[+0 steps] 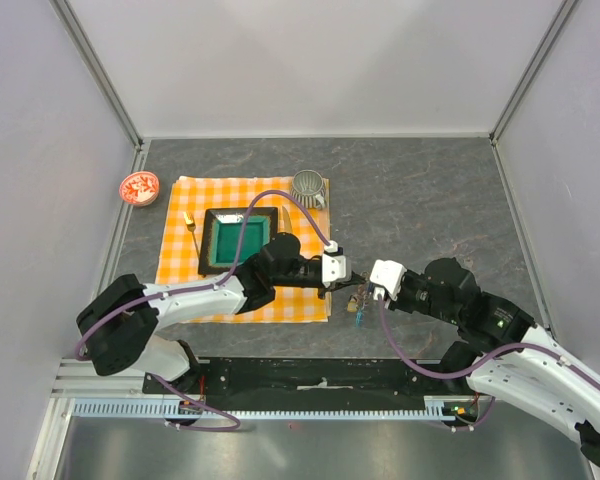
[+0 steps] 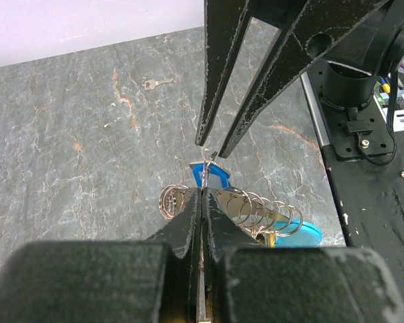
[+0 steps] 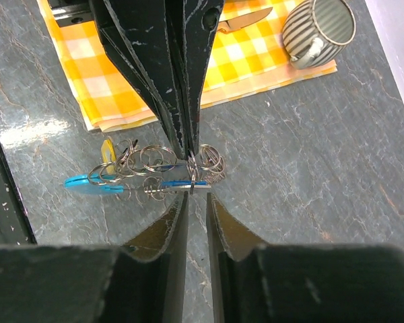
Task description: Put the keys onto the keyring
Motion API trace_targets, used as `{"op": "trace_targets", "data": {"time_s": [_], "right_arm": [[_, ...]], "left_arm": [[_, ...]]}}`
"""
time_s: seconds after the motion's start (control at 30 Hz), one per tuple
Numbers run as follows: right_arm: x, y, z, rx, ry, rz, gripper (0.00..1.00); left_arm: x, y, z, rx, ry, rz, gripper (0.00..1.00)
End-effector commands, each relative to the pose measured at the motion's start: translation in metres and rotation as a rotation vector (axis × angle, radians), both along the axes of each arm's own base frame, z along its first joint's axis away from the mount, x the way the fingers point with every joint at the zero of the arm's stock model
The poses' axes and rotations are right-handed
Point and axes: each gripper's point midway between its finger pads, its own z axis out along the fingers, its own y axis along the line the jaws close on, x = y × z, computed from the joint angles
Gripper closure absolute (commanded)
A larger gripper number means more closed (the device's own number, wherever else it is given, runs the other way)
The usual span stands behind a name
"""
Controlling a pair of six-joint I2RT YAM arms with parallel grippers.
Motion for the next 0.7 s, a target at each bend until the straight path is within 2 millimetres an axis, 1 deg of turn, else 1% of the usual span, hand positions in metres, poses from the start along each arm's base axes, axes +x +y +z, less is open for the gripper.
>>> {"op": "trace_targets", "data": {"time_s": [0.0, 0.13, 0.3, 0.4, 0.5, 0.57, 0.6, 0.67], "right_arm": [[0.0006, 0.0085, 0.0064, 0.037, -0.012, 0.020, 0.78], [0.0001, 0.0096, 0.0060, 0.038, -0.009, 0.025, 0.81], [-0.0002, 0.0112, 0.0052, 0.036, -0.004, 0.033, 0.82], [0.0001, 0.0108, 0.0062, 0.038, -0.006, 0.029, 0.84], [0.0000, 0.0113, 0.0072, 0.041, -0.004, 0.029, 0.91], [-0.0003, 0.0118, 0.0069, 0.039, 0.000, 0.032, 0.98], [-0.0004, 0.0124, 0.0079, 0.039, 0.000, 0.036, 1.00], [-0.0012, 0.0135, 0.0083, 0.036, 0.005, 0.043, 1.00]], "left_arm": [[-0.0070, -0.0021, 0.0454, -0.135, -0.061, -0.030, 0.98], [-0.0078, -0.0025, 0.0460, -0.139, -0.057, -0.035, 0.98], [-0.0096, -0.0026, 0.0466, -0.143, -0.053, -0.043, 0.98], [-0.0099, -0.0030, 0.0470, -0.144, -0.054, -0.047, 0.98], [-0.0095, -0.0028, 0.0460, -0.142, -0.054, -0.044, 0.98], [-0.0088, -0.0030, 0.0451, -0.137, -0.055, -0.042, 0.98], [-0.0088, -0.0028, 0.0438, -0.132, -0.055, -0.042, 0.98], [-0.0073, -0.0034, 0.0414, -0.115, -0.053, -0.038, 0.98]]}}
